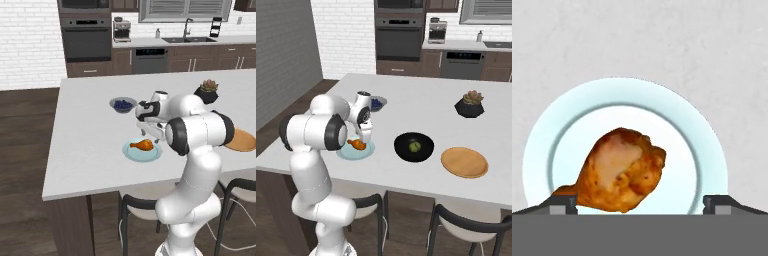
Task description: Pick the chicken drumstick and lime from their plates and place them in the bowl. Then put the bowl in the fridge.
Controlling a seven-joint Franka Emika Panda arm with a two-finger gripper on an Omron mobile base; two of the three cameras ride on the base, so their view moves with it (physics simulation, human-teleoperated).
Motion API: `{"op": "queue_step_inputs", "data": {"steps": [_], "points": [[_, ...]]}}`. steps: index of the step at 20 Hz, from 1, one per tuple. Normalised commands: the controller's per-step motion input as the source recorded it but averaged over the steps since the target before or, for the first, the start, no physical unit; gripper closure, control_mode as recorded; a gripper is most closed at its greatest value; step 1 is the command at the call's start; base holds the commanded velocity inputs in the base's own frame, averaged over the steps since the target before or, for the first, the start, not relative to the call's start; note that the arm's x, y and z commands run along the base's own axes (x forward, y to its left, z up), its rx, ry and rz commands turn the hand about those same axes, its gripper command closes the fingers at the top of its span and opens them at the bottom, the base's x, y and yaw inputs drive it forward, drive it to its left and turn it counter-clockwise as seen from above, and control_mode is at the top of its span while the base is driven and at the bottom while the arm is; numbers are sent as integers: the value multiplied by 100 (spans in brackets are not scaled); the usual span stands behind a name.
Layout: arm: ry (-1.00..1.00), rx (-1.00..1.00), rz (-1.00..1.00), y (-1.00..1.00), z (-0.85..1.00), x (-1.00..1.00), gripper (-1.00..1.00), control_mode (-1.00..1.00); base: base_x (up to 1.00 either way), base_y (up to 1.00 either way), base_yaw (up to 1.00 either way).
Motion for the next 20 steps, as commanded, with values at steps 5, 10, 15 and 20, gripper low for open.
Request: {"op": "queue_step_inputs", "data": {"steps": [5, 10, 15, 20], "points": [[0, -3, 0, 2, -21, 9, -100, -100, 0, 0, 0], [0, 0, 0, 12, -19, -35, -100, -100, 0, 0, 0], [0, -7, -3, 18, -51, 0, -100, -100, 0, 0, 0], [-5, -5, -2, 7, -40, 22, -100, -100, 0, 0, 0]]}}
